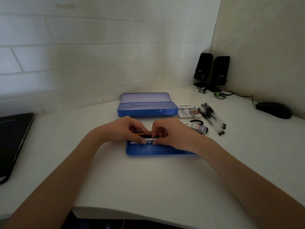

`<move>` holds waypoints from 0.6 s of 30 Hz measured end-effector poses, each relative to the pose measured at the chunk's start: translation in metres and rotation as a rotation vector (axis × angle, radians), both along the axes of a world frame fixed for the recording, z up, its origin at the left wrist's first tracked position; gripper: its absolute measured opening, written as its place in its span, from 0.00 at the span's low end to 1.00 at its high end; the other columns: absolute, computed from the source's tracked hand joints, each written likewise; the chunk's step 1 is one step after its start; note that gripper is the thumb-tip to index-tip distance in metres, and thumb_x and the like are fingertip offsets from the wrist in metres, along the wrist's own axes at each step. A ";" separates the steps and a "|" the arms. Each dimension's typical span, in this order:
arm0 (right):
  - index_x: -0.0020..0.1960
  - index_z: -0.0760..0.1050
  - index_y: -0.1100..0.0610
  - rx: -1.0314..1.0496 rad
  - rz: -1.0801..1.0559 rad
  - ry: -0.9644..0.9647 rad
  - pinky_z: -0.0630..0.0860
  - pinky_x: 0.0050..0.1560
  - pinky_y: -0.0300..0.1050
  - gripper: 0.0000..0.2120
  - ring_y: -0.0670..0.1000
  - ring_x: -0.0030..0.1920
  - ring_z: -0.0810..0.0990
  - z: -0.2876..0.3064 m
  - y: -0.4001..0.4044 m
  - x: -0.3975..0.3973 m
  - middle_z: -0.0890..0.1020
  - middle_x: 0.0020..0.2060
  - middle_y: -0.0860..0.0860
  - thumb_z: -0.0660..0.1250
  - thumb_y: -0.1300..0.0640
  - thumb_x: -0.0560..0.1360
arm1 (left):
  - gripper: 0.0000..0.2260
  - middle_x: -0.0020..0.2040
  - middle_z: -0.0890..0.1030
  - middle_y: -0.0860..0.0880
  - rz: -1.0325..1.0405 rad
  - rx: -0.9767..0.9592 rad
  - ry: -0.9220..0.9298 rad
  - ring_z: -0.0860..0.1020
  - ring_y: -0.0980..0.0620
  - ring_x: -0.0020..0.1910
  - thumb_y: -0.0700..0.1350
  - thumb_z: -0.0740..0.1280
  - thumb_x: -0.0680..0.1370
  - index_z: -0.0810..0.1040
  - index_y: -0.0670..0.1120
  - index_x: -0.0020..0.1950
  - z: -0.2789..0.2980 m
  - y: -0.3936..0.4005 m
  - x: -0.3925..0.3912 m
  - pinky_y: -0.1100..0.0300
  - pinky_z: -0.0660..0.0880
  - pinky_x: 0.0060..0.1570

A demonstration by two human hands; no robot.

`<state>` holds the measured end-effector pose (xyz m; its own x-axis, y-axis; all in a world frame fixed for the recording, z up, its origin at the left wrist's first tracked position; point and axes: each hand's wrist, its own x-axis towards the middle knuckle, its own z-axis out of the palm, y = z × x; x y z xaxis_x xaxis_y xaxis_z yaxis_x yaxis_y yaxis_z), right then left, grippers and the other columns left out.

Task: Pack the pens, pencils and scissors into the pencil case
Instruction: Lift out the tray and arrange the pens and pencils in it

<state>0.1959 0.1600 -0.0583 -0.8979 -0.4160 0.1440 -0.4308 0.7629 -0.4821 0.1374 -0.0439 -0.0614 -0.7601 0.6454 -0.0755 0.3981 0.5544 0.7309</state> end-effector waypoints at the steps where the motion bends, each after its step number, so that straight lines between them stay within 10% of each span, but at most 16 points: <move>1: 0.44 0.76 0.51 -0.002 0.000 -0.003 0.65 0.29 0.32 0.08 0.43 0.31 0.71 -0.001 0.000 0.000 0.73 0.31 0.44 0.74 0.52 0.69 | 0.11 0.46 0.82 0.58 0.001 -0.002 0.000 0.78 0.58 0.51 0.48 0.78 0.66 0.84 0.60 0.47 0.000 0.000 0.000 0.66 0.72 0.54; 13: 0.38 0.76 0.49 -0.178 -0.274 0.144 0.70 0.31 0.27 0.08 0.39 0.33 0.75 0.021 0.054 -0.017 0.78 0.34 0.44 0.75 0.52 0.67 | 0.13 0.51 0.81 0.57 -0.030 -0.012 0.010 0.78 0.56 0.53 0.50 0.76 0.67 0.83 0.63 0.50 -0.001 0.000 -0.003 0.63 0.74 0.55; 18: 0.39 0.75 0.51 -0.101 -0.677 0.250 0.74 0.39 0.44 0.07 0.48 0.37 0.76 0.014 0.111 -0.030 0.80 0.39 0.49 0.72 0.53 0.70 | 0.14 0.51 0.81 0.58 -0.031 -0.012 0.016 0.78 0.59 0.52 0.52 0.76 0.67 0.83 0.64 0.50 -0.002 -0.001 -0.004 0.66 0.74 0.53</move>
